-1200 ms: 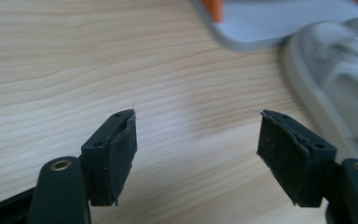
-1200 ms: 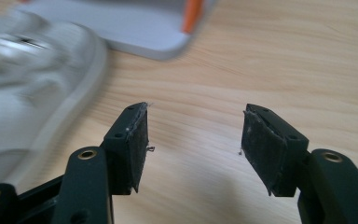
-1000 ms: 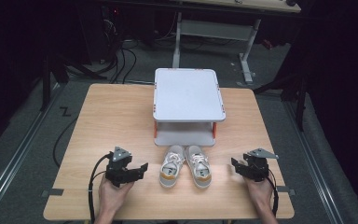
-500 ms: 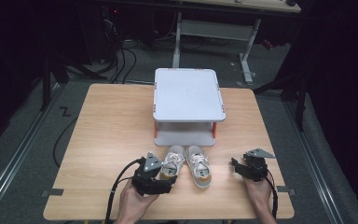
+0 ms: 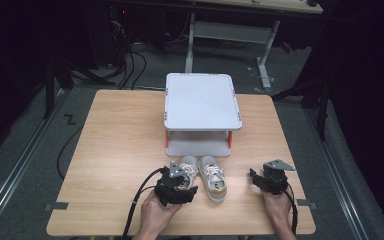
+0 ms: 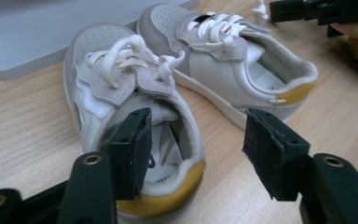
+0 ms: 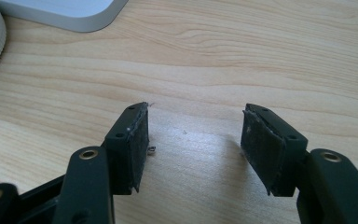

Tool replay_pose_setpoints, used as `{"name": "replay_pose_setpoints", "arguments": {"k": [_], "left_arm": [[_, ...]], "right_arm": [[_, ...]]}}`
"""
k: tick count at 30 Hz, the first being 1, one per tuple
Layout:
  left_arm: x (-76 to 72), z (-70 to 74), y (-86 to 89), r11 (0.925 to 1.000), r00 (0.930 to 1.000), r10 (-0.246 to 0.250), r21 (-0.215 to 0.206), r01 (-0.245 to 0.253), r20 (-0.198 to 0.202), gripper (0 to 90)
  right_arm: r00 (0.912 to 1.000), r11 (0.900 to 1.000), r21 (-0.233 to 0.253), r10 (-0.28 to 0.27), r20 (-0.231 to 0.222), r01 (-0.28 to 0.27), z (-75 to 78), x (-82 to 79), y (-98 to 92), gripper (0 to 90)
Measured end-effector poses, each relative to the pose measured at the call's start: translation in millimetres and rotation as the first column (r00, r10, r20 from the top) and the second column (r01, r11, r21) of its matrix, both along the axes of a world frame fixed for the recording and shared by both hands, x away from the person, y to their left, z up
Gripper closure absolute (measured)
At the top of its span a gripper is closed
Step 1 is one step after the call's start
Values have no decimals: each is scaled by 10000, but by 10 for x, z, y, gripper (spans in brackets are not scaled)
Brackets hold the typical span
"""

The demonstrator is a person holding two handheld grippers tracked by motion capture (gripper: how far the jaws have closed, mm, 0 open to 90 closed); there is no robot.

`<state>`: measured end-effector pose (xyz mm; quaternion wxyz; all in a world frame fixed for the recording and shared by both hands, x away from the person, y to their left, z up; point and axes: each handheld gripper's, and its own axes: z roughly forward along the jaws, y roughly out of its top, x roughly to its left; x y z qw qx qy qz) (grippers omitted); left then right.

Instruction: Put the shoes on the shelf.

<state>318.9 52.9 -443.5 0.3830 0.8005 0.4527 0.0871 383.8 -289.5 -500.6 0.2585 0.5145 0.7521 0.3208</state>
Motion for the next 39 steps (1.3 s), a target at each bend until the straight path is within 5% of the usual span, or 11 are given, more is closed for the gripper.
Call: {"name": "replay_pose_setpoints", "arguments": {"k": [10, 22, 31, 39], "left_arm": [[105, -13, -122, 9978, 9967, 427, -470, -461, -694, 366], [170, 9, -341, 9974, 9940, 574, -380, -612, -930, 346], [227, -13, -545, 9976, 9933, 694, 26, -694, -923, 329], [272, -104, -642, 9952, 9928, 899, 459, -864, -796, 410]], "right_arm": [[9999, 9994, -340, 81, 72, -78, -4, -12, 31, 411], [10000, 9996, -292, 22, 45, -20, -3, -9, 26, 411], [10000, 9997, -238, -31, 0, 31, -3, -4, 18, 408], [10000, 9999, -162, -51, -44, 50, -4, -3, 15, 408]]}}
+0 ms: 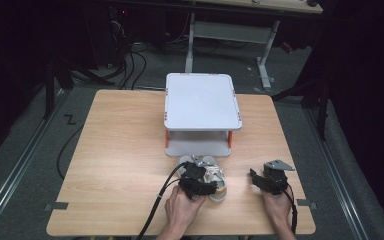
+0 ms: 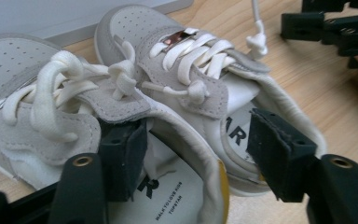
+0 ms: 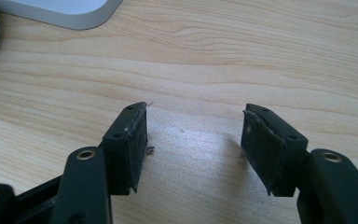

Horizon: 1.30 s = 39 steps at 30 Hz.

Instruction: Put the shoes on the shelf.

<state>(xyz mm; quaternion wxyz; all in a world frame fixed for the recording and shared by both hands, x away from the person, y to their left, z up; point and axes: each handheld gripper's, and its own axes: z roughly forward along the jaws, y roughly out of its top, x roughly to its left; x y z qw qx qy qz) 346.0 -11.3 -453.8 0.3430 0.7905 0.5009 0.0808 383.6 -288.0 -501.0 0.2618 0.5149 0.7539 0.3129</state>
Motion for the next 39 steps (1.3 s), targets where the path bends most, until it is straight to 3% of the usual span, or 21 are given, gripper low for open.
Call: {"name": "replay_pose_setpoints", "arguments": {"k": [8, 12, 16, 21, 32, 39], "left_arm": [[-52, 5, 36, 9999, 9995, -147, 83, 145, 295, 573], [-68, 22, 45, 9996, 9994, -204, 185, 199, 276, 627], [-87, 31, 49, 9994, 9991, -304, 199, 298, 279, 672], [-120, 45, 93, 9990, 9989, -354, 280, 345, 315, 751], [-210, 72, 131, 9960, 9966, -666, 629, 635, 488, 782], [-254, 121, 194, 9958, 9940, -857, 389, 832, 680, 794]], "right_arm": [[10000, 10000, 15, 26, -7, -26, 0, 2, -4, 407], [10000, 10000, 76, 45, -55, -45, 0, 7, -12, 406], [9996, 9989, 460, -10, -298, 23, -2, 32, -51, 382], [9995, 9990, 450, 13, -319, 1, -3, 36, -39, 370], [9995, 9989, 462, 26, -320, -11, -3, 38, -38, 369], [9995, 9991, 434, 31, -307, -17, -3, 43, -37, 366]]}}
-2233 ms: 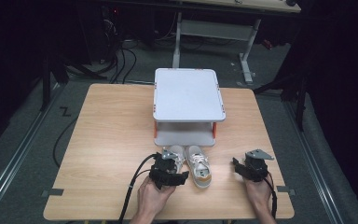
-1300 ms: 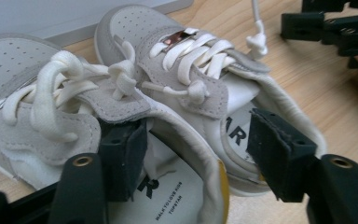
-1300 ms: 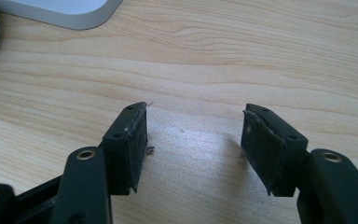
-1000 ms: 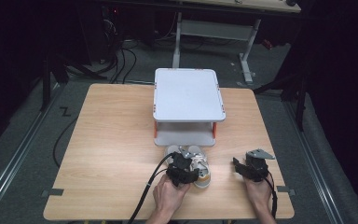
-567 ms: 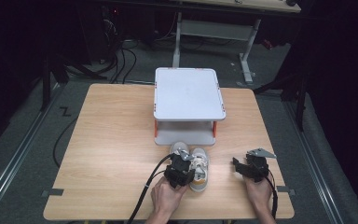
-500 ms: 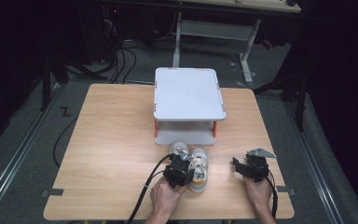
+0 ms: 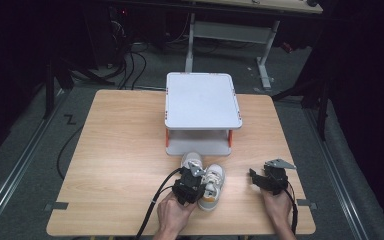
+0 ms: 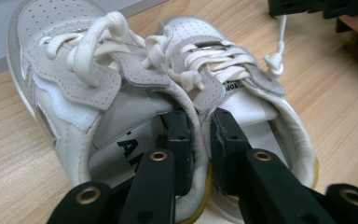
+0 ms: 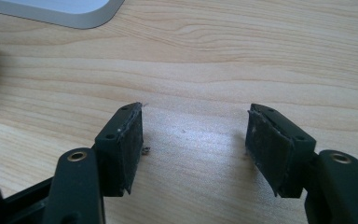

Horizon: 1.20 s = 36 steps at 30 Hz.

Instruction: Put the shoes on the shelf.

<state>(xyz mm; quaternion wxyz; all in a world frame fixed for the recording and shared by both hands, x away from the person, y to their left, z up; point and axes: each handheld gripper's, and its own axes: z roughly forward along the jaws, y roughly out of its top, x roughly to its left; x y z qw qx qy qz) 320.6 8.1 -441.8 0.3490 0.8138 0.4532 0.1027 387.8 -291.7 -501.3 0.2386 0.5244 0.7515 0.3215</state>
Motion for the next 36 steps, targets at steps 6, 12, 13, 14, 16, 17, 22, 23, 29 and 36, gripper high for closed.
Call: {"name": "replay_pose_setpoints", "arguments": {"k": [6, 12, 13, 14, 16, 17, 22, 23, 29, 36], "left_arm": [[-27, 101, 48, 9995, 9995, -124, -281, 133, 305, 794], [60, 187, 96, 9994, 9986, -136, -299, 152, 510, 793], [83, 194, 99, 9996, 9984, -128, -237, 141, 547, 793], [108, 203, 103, 9997, 9983, -178, -141, 186, 558, 793], [153, 215, 104, 9997, 9976, -253, -38, 256, 638, 791], [172, 221, 105, 9996, 9974, -270, -1, 271, 667, 791], [285, 246, 112, 9994, 9968, -332, 113, 325, 733, 791], [310, 248, 110, 9995, 9970, -310, 111, 302, 716, 791], [445, 259, 111, 9994, 9963, -285, 201, 269, 814, 791], [595, 241, 112, 9992, 9966, -167, 368, 138, 801, 790]], "right_arm": [[10000, 10000, 17, 44, 44, -44, 3, -11, -4, 438], [9997, 9998, 49, 212, 110, -212, 6, -33, 1, 544], [9997, 9997, 88, 226, 122, -227, 6, -33, -4, 555], [9995, 9995, 124, 279, 130, -280, 7, -30, -13, 567], [9991, 9984, 394, 411, 57, -413, 10, -23, -36, 591], [9989, 9975, 521, 476, -16, -475, 15, -17, -47, 598], [9953, 9899, 1031, 965, 114, -972, 124, -9, -49, 612], [9944, 9877, 1157, 1034, 230, -1054, 159, -7, -41, 610], [9866, 9800, 1197, 1536, 548, -1592, 344, 68, 47, 551], [9758, 9709, 1234, 1932, 1022, -2051, 622, 161, 130, 566]]}}
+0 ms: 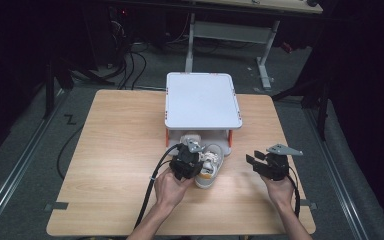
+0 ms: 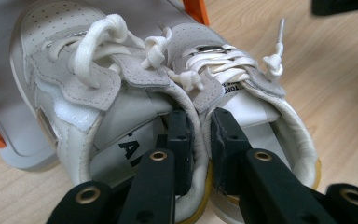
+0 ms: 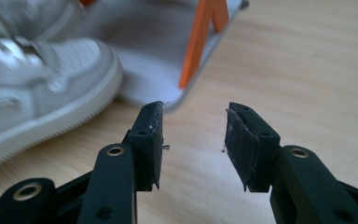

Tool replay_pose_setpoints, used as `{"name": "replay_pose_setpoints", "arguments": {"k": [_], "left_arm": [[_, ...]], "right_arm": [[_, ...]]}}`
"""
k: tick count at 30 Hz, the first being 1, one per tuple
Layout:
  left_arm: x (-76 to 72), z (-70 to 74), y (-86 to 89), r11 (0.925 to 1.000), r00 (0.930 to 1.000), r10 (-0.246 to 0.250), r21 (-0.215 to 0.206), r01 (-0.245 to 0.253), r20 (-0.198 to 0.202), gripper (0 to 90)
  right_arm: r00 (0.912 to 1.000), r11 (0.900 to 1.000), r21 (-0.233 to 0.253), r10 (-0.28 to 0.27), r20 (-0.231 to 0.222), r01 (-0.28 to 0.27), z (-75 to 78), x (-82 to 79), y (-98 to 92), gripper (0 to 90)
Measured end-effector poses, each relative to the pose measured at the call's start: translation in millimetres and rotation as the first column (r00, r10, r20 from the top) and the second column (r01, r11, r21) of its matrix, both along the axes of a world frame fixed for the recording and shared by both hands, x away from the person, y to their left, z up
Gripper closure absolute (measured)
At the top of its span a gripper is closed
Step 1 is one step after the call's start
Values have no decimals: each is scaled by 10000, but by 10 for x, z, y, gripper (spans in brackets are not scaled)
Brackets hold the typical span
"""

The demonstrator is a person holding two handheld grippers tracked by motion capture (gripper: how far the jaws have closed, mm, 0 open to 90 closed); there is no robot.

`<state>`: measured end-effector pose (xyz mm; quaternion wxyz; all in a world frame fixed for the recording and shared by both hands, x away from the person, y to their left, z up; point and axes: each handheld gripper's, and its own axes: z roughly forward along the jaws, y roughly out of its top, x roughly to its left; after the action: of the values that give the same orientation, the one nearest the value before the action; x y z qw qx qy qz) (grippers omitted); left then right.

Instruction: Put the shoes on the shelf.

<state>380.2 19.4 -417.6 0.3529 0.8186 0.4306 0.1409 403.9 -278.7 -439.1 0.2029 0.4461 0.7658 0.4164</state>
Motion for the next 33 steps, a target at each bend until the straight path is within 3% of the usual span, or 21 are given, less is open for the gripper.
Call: {"name": "replay_pose_setpoints", "arguments": {"k": [12, 22, 27, 33], "left_arm": [[178, -53, -16, 9994, 9994, 334, 20, -334, 115, 790], [277, -98, -38, 9982, 9982, 592, 19, -592, 124, 788], [308, -119, -55, 9964, 9964, 839, -83, -838, 152, 786], [354, -151, -56, 9935, 9935, 1131, -97, -1130, 118, 782]], "right_arm": [[9938, 9951, 654, 676, 883, -735, 599, 161, 131, 568], [9832, 9913, 446, 1164, 1409, -1237, 961, 340, 427, 557], [9823, 9912, 337, 1217, 1425, -1277, 1058, 504, 548, 534], [9796, 9898, -288, 1422, 1420, -1395, 1054, 614, 757, 532]]}}
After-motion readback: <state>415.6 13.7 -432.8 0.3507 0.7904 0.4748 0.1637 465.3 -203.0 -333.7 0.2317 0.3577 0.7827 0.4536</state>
